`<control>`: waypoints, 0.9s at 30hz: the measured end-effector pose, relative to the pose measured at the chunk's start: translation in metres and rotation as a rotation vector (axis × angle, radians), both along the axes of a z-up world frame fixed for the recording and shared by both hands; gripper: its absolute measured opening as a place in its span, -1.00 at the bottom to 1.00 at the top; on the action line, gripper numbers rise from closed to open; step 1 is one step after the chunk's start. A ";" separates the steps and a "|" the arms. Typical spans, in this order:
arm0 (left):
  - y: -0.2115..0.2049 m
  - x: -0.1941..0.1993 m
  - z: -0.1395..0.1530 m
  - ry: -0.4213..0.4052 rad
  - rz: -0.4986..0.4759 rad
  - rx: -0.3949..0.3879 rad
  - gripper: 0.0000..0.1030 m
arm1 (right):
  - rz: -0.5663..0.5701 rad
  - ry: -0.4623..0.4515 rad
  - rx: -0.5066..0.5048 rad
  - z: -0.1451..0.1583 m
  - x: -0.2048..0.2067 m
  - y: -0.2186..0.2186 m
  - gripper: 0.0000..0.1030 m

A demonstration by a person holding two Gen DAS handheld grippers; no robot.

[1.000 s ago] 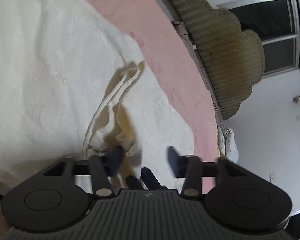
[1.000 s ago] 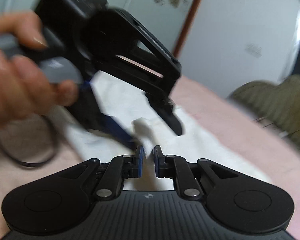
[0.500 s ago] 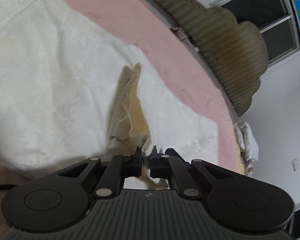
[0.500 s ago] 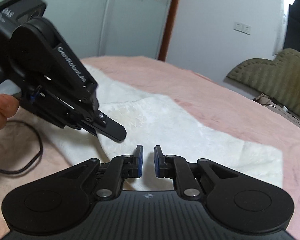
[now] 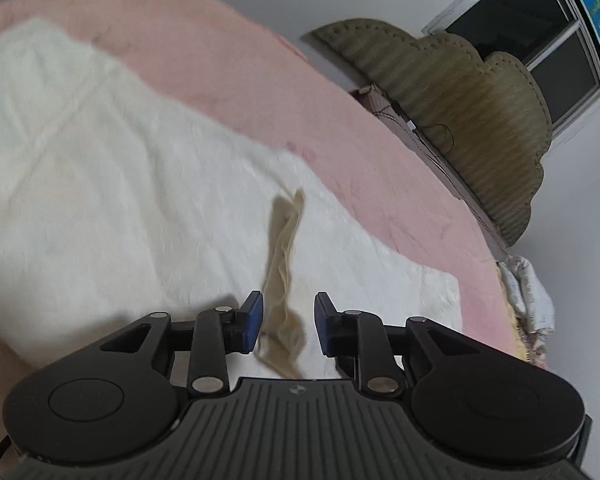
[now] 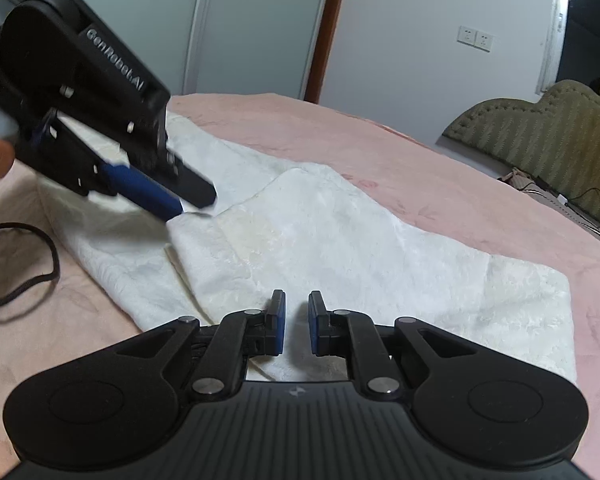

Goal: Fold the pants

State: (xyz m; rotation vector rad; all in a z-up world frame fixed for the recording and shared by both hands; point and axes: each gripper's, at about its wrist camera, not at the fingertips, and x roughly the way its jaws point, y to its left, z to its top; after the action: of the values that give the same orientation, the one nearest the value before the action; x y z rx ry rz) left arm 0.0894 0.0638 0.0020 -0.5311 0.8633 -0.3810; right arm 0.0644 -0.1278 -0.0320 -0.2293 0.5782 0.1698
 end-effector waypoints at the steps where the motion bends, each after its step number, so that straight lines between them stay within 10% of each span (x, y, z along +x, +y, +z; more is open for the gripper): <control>1: -0.003 0.002 0.005 -0.014 -0.004 0.009 -0.39 | -0.008 -0.009 -0.001 0.000 -0.001 -0.001 -0.77; 19: -0.073 0.038 -0.013 -0.116 -0.032 0.404 -0.36 | 0.033 -0.002 0.019 0.003 -0.008 0.014 -0.77; 27: -0.052 0.012 -0.007 -0.176 0.036 0.527 0.10 | 0.076 -0.006 0.086 0.007 -0.010 0.023 -0.76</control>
State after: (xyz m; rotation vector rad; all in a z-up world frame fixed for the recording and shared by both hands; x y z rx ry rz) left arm 0.1011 0.0122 -0.0047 -0.0243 0.7445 -0.1520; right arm 0.0547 -0.1046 -0.0254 -0.1686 0.5548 0.2670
